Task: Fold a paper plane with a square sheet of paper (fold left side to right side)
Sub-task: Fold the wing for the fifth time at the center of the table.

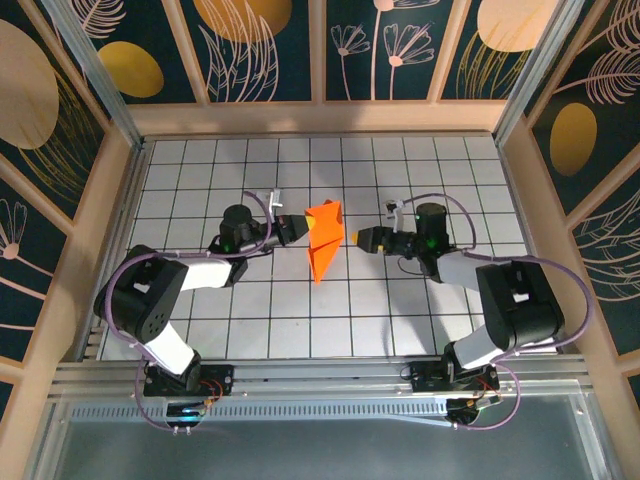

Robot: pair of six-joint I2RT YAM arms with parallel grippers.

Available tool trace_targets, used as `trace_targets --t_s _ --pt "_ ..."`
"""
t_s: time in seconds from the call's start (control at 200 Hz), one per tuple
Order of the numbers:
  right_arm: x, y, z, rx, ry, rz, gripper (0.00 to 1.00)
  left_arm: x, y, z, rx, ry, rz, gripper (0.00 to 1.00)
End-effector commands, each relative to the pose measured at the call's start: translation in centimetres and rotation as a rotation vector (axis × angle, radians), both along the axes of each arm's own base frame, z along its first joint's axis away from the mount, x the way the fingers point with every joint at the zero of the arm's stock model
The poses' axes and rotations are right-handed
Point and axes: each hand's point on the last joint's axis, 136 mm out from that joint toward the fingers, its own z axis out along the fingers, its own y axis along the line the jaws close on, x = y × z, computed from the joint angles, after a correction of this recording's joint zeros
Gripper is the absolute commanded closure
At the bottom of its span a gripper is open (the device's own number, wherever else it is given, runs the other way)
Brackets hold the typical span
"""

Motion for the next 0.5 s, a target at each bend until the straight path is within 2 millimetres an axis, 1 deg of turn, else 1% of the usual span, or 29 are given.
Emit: trace_targets --t_s 0.0,0.15,0.22,0.27,0.37,0.495 --pt "-0.8 1.7 1.3 0.065 -0.112 0.105 0.22 -1.7 -0.4 3.0 -0.095 -0.110 -0.096 1.00" --pt "-0.7 3.5 1.3 0.090 -0.122 0.151 0.23 -1.8 -0.7 2.9 -0.106 -0.102 -0.122 1.00" --pt "-0.7 4.2 1.3 0.096 -0.121 0.175 0.25 -1.7 -0.8 2.5 -0.100 -0.090 -0.124 1.00" --pt "-0.8 4.7 1.6 0.108 -0.129 0.191 0.26 -1.5 -0.8 2.1 -0.089 -0.083 -0.116 1.00" --pt "-0.7 4.8 2.5 0.121 -0.146 0.196 0.29 -0.9 -0.6 1.0 -0.047 -0.063 -0.080 1.00" --pt "-0.6 4.6 3.0 0.106 -0.154 0.193 0.34 -0.4 -0.4 -0.2 -0.003 -0.041 -0.049 1.00"
